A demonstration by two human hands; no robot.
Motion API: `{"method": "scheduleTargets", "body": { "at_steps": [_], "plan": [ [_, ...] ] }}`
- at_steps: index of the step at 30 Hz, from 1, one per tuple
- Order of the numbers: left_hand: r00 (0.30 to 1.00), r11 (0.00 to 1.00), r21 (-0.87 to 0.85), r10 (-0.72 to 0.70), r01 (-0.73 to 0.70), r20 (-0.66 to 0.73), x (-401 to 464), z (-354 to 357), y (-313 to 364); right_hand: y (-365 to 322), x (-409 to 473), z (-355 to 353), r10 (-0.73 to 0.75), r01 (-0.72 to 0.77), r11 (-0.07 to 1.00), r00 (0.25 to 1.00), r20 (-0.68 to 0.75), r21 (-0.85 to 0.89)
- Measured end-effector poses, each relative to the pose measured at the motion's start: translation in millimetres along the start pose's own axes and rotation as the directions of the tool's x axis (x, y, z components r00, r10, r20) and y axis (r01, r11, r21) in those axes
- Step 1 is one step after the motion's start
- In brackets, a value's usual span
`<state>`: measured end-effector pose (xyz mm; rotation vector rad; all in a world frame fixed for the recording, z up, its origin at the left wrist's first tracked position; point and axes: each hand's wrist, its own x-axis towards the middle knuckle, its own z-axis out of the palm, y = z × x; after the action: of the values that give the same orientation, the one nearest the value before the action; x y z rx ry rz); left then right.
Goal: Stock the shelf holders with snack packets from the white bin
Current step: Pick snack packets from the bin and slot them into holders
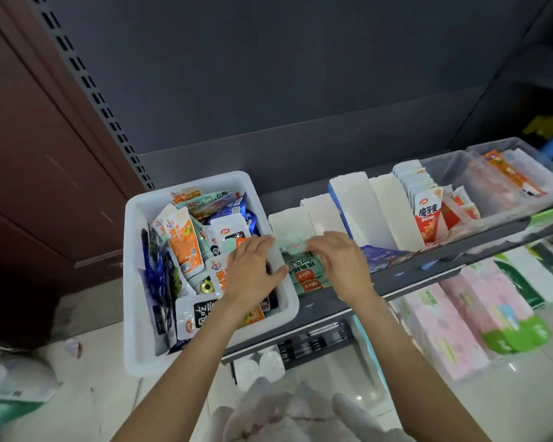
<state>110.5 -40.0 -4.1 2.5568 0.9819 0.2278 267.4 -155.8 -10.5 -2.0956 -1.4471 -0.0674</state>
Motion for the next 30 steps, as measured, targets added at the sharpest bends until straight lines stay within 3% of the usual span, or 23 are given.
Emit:
{"method": "scheduleTargets", "body": {
  "at_steps": [2,5,7,12,15,17,19,23,26,30],
  "plan": [
    [1.0,0.999,-0.038,0.011,-0.012,-0.016,0,-2,-6,5,-1,8,-0.071,0.084,0.984,0.994,0.083,-0.155],
    [0.991,0.997,-0.075,-0.034,0.024,-0.13,1,-9,-20,5,-8,12,-0.085,0.116,0.96,0.988,0.129,-0.254],
    [0.985,0.997,-0.016,-0.075,0.073,-0.155,6,-13,-33,0,-9,11,-0.089,0.119,0.966,0.987,0.137,-0.229],
    [0.993,0.965,0.231,-0.114,0.121,-0.044,27,-21,-56,-33,5,6,-0.049,0.042,0.997,0.992,0.114,0.063],
    [0.995,0.944,0.319,-0.095,0.088,0.006,35,-25,-58,-52,15,17,-0.132,0.132,0.991,0.976,0.172,0.009],
    [0.995,0.945,0.318,-0.09,0.073,0.04,39,-29,-59,-59,20,24,-0.095,0.116,0.991,0.96,0.261,-0.065],
    [0.996,0.97,0.234,-0.079,0.067,0.042,39,-34,-60,-63,22,26,-0.053,0.079,0.994,0.956,0.287,-0.08],
    [0.994,0.977,-0.203,-0.08,0.065,-0.068,32,-57,-57,-72,30,17,0.038,-0.075,0.985,0.974,0.223,0.156],
    [0.979,0.952,-0.296,0.015,-0.076,-0.204,22,-84,-45,-76,42,6,0.054,-0.095,0.946,0.989,0.137,0.311],
    [0.833,0.925,-0.057,0.31,-0.376,-0.459,11,-103,-8,-85,57,-21,-0.144,0.141,0.965,0.99,-0.005,0.22]
  ]
}}
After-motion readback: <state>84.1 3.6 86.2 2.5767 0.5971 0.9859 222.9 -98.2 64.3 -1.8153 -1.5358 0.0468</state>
